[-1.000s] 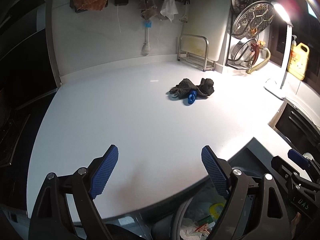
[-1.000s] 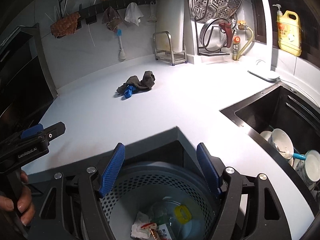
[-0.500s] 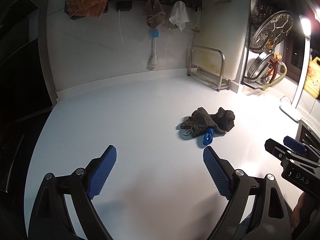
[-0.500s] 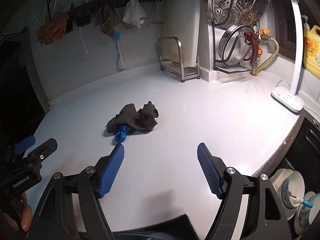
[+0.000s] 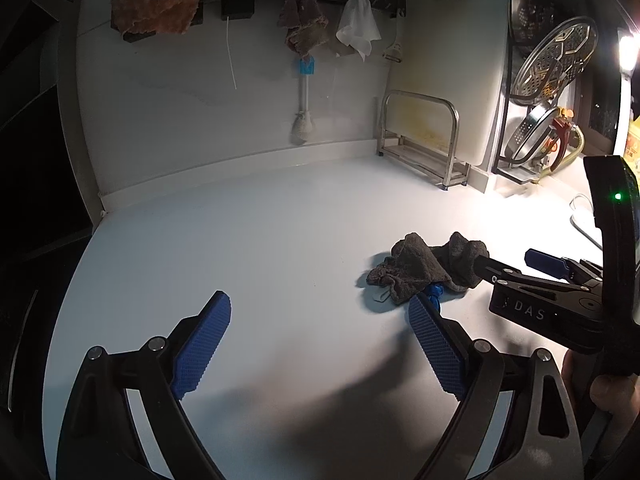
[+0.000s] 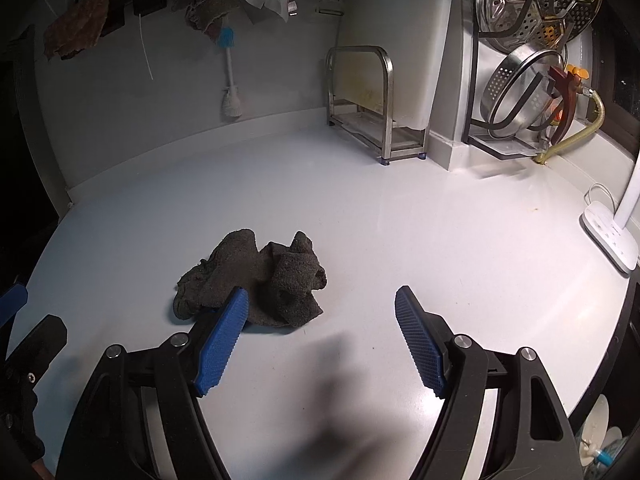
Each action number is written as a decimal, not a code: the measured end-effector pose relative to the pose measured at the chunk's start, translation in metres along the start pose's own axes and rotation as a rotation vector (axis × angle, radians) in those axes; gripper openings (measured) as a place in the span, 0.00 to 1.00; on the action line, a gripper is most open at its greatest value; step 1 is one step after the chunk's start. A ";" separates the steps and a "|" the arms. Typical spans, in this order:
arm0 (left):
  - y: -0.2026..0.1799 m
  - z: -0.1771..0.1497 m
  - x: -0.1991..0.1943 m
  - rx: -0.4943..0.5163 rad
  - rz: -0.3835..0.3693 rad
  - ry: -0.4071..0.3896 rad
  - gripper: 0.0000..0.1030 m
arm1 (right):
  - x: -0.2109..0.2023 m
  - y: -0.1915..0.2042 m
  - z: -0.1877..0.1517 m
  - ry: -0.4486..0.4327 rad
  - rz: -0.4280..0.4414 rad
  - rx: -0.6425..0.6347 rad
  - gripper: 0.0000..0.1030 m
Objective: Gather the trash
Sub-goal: 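Move both tools back over the countertop toward the dark cloth, then grasp the dark gray cloth with the right tool and lift it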
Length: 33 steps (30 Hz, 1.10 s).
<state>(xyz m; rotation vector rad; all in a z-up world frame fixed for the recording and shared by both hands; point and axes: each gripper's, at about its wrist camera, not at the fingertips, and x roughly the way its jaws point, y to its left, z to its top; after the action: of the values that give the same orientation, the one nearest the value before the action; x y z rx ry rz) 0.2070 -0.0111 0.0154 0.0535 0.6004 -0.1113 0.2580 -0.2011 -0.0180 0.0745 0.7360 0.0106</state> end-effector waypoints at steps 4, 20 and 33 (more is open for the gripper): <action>0.003 0.001 0.003 -0.008 -0.003 0.006 0.88 | 0.015 0.002 0.007 0.029 0.007 0.000 0.71; 0.002 0.001 0.008 -0.006 -0.008 0.015 0.88 | 0.047 0.018 0.011 0.110 0.003 -0.043 0.27; 0.014 -0.001 0.005 -0.046 0.002 0.032 0.88 | -0.012 0.032 0.011 -0.064 0.070 -0.088 0.18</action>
<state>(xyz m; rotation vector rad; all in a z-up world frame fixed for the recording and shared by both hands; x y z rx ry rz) 0.2126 0.0020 0.0118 0.0114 0.6348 -0.0949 0.2570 -0.1700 0.0000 0.0164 0.6683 0.1073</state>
